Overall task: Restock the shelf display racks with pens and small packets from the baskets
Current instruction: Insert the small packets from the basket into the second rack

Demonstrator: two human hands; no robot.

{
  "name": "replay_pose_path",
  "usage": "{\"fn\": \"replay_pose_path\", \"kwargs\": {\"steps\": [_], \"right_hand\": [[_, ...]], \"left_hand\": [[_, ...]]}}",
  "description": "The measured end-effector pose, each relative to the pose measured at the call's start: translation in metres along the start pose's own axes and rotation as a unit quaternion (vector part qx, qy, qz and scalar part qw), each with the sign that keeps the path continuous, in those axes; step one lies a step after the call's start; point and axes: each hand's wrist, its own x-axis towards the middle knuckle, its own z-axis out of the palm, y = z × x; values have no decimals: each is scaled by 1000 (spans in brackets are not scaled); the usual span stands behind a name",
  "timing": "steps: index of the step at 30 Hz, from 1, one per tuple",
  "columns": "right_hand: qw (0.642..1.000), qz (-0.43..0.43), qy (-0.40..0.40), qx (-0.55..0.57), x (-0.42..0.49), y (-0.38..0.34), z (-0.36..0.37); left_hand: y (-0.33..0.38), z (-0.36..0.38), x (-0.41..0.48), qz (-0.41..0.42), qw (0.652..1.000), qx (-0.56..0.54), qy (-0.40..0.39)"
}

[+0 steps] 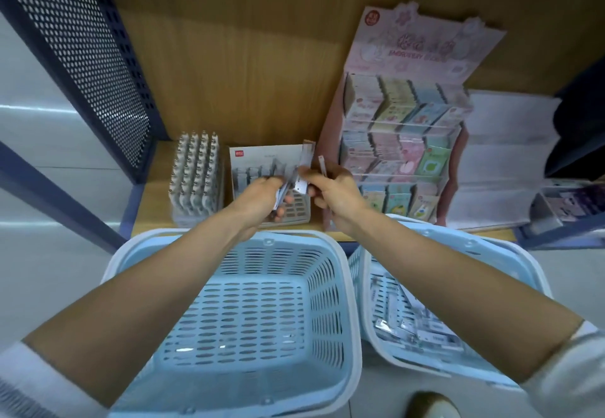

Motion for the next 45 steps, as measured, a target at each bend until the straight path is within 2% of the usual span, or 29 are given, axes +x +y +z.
{"fn": "replay_pose_path", "kwargs": {"steps": [3,12,16,19,22,24,27,32,36,40,45], "right_hand": [[999,5,-36,-39,1,3,8],[990,-29,-53,-130,14,9,20],[986,-33,-70,-150,19,3,27],[985,-10,-86,-149,21,5,34],[994,25,-74,-77,25,10,36],[996,55,-56,-34,32,11,36],[996,58,-2,-65,45,12,37],[984,-45,2,-171,65,21,24],[967,-69,42,-243,84,32,19],[932,-120,25,-340,94,51,23],[899,-166,30,-404,104,61,27]], "left_hand": [[0,-5,2,5,999,-30,28],[-4,-19,12,8,996,-68,61],[-4,-27,20,-3,995,-35,94],[-6,-35,26,22,992,-1,125],[-7,-45,29,59,987,39,147],[-6,-54,29,77,986,74,130],[-2,-65,27,88,987,84,102],[0,-80,26,89,988,93,79],[2,-88,22,108,987,72,94],[7,-92,20,125,985,80,89],[8,-103,26,118,984,79,110]]}}
